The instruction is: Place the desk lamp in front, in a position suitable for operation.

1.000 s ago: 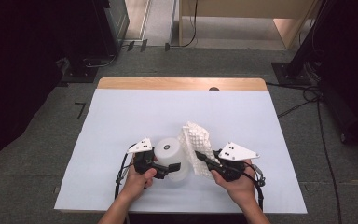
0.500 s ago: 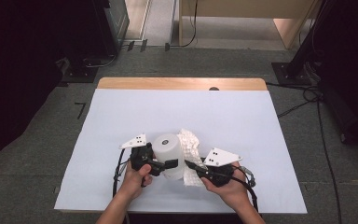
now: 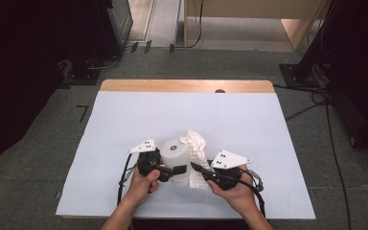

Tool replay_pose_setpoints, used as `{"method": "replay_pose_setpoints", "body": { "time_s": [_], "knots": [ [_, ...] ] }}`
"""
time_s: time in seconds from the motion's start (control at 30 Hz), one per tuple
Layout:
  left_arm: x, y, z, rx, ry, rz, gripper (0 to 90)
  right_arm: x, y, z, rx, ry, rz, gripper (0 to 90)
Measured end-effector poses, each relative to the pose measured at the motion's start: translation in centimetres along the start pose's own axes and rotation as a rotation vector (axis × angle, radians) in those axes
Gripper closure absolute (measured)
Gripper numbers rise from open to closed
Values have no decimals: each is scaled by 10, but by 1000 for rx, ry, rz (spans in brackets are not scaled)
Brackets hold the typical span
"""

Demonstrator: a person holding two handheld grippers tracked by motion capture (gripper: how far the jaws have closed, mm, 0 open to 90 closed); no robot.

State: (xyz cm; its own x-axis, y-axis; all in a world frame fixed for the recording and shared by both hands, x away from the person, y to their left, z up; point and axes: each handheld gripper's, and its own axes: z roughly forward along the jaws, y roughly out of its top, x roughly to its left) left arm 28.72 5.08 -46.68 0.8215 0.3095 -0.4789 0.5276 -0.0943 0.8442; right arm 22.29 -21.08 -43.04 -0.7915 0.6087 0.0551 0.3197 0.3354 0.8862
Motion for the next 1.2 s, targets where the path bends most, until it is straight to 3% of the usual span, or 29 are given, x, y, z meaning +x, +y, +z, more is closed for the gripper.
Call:
{"method": "replay_pose_setpoints", "body": {
  "time_s": [0.03,0.1,0.27,0.37,0.43,0.53,0.6,0.67,0.73,0.9,0.97,1.2],
  "knots": [
    [1,0,-1,-4,2,-7,80,0,-2,4,27,1,-14,791],
    [0,-1,-1,6,4,4,80,0,-2,6,30,0,-21,791],
    [-7,-6,12,59,3,48,80,-4,9,-5,-55,-22,-3,790],
    [-9,-5,13,61,5,53,80,-4,11,-9,-83,-25,9,791],
    [-6,-3,9,40,11,39,80,-5,6,-5,-53,-14,15,792],
    [-2,0,1,3,33,23,80,-6,-4,5,35,-7,6,792],
    [-3,2,-2,-15,90,54,80,-6,-6,7,44,-26,4,792],
    [-8,2,-2,7,209,158,80,-9,-4,4,17,-40,20,792],
    [-11,0,1,45,307,237,80,-13,-2,-1,-6,-61,35,793],
    [-13,-8,10,101,449,358,79,-26,-5,-11,-37,-110,87,793],
    [-11,-11,13,117,470,372,78,-29,-7,-13,-39,-121,99,793],
    [-10,-14,11,103,475,355,70,-31,-9,-14,-34,-127,101,793]
  ]
}}
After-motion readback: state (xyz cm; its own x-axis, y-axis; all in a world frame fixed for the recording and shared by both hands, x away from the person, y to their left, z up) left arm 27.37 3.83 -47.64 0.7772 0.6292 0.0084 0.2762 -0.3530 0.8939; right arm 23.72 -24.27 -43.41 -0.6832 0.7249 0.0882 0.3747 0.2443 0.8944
